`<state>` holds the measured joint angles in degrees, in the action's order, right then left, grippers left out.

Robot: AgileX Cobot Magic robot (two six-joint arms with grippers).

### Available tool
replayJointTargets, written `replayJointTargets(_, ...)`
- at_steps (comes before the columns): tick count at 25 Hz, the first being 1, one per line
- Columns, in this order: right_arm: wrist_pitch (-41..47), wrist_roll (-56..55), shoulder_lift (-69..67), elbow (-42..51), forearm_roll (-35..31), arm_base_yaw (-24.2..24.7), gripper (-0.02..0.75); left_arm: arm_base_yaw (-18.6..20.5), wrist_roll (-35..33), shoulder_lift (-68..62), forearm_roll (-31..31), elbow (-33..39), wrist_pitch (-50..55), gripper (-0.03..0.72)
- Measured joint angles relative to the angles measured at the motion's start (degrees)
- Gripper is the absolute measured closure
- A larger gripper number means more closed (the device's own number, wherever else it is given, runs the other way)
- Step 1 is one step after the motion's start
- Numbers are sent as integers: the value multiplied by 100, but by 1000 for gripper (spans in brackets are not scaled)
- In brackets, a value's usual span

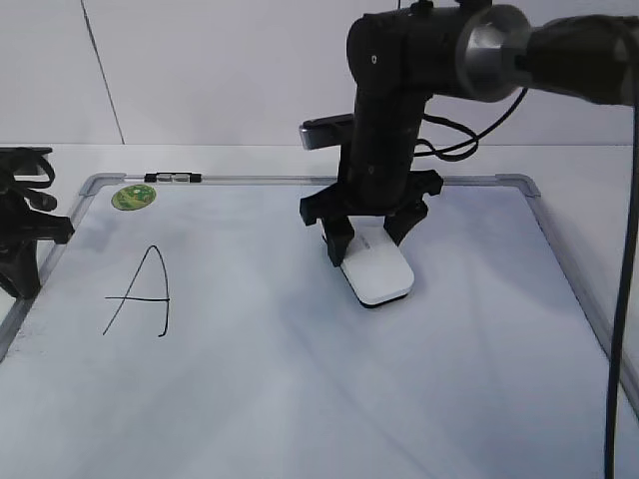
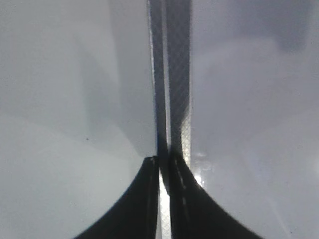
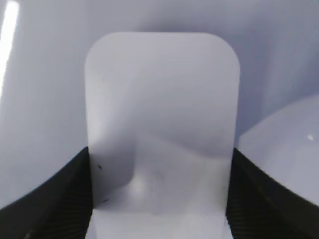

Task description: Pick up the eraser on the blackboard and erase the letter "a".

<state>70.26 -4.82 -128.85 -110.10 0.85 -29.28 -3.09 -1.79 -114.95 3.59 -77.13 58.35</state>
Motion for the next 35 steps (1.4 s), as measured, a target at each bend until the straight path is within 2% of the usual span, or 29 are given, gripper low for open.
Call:
replayJointTargets(5, 0, 0, 477, 0, -304, 143, 200, 0, 0, 0, 0, 0, 0, 671)
replayJointTargets(12, 11, 0, 848, 0, -929, 749, 200, 0, 0, 0, 0, 0, 0, 670)
replayJointTargets(16, 11, 0, 1092, 243, -929, 985, 200, 0, 0, 0, 0, 0, 0, 669)
replayJointTargets(26, 20, 83, 1634, 1602, -715, 1716, 200, 0, 0, 0, 0, 0, 0, 669)
replayJointTargets(35, -1, 533, 1675, 1947, -640, 2341, 200, 0, 0, 0, 0, 0, 0, 669)
